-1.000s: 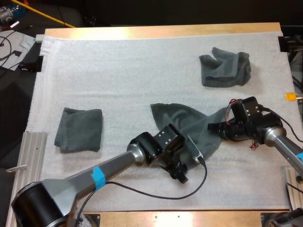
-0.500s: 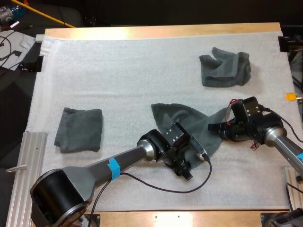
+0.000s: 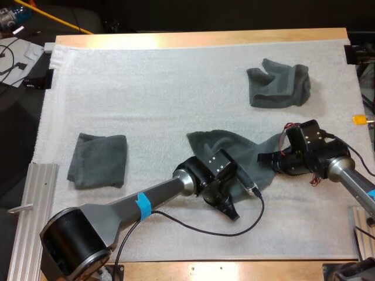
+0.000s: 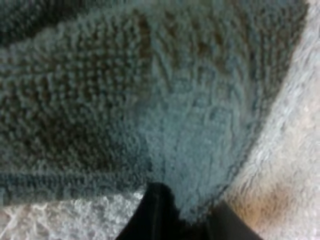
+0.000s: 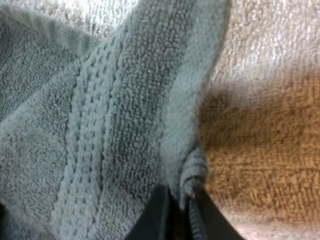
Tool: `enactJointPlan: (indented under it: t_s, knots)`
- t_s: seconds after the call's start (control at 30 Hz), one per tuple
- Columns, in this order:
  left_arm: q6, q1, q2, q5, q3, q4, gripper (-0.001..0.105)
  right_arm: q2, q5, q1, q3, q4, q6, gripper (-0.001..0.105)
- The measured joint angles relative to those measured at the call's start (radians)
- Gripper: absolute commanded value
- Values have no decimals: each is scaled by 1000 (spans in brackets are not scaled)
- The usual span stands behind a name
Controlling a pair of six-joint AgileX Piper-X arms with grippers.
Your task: Pick towel from pile, fold and stack
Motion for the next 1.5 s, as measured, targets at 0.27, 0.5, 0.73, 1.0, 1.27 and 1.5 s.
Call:
enactJointPlan:
  t_s: [0.27,0.5,0.73,1.0,1.27,1.5]
  knots:
    - [-5,3,-87,-15,-39,75,1,-44,0,0,0,11,-12,0]
    - [17,3,-243,-40,-48,142,0,-193,0,0,-3,44,-25,0]
    - [42,3,-397,-56,-46,218,0,-355,0,0,-8,113,-26,0]
    - [68,0,-613,-64,-146,328,0,-571,-21,59,-76,236,-6,0]
    - [84,0,-678,-83,-274,493,0,-611,61,247,-237,422,55,0]
    - [63,-4,-752,-63,-272,566,0,-645,15,307,-271,509,87,1]
